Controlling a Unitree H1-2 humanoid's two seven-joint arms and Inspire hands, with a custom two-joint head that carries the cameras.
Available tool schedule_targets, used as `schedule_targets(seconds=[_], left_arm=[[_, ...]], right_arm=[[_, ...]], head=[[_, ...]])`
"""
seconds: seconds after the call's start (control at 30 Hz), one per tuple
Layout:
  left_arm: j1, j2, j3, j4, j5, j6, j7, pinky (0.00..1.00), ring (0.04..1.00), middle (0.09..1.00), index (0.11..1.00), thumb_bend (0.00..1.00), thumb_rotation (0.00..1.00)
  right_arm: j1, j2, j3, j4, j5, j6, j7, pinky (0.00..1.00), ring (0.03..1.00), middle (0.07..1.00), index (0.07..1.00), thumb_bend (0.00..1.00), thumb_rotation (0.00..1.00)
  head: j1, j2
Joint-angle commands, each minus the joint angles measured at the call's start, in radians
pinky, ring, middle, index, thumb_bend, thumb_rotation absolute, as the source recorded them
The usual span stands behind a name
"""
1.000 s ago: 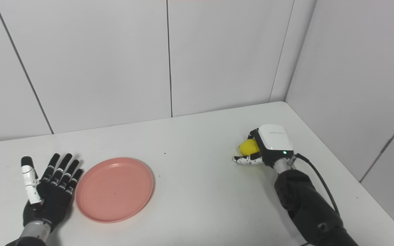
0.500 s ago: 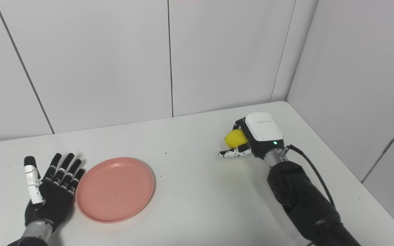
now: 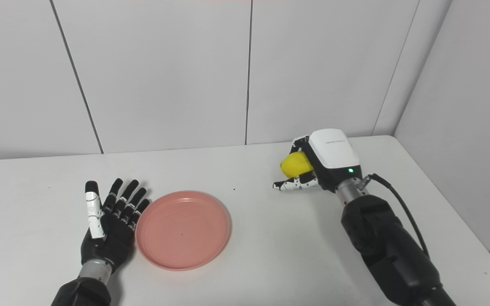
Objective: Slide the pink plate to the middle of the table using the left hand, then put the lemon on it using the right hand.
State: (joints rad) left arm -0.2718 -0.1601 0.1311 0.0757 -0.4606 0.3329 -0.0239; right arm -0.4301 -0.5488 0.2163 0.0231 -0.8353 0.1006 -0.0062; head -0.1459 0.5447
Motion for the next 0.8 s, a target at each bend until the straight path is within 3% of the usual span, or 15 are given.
schedule_targets(seconds=[0.0, 0.27, 0.77], left_arm=[[0.045, -0.023, 0.000, 0.051, 0.024, 0.017, 0.039, 0.95, 0.922, 0.922, 0.977, 0.78, 0.84], [0.044, -0.055, -0.001, 0.082, 0.039, -0.025, 0.050, 0.93, 0.910, 0.900, 0.958, 0.79, 0.80], [0.054, -0.067, -0.025, 0.092, 0.046, -0.053, 0.064, 0.97, 0.918, 0.907, 0.970, 0.81, 0.82]], right_arm=[[-0.062, -0.006, -0.004, -0.033, 0.008, -0.059, -0.008, 0.17, 0.210, 0.272, 0.299, 0.71, 0.44], [-0.105, 0.044, 0.023, -0.037, 0.003, -0.106, -0.013, 0.17, 0.214, 0.282, 0.322, 0.70, 0.45], [-0.160, 0.127, 0.078, -0.032, -0.001, -0.144, 0.032, 0.17, 0.229, 0.297, 0.332, 0.70, 0.45]], head=[[0.015, -0.004], [0.081, -0.014], [0.115, -0.010]])
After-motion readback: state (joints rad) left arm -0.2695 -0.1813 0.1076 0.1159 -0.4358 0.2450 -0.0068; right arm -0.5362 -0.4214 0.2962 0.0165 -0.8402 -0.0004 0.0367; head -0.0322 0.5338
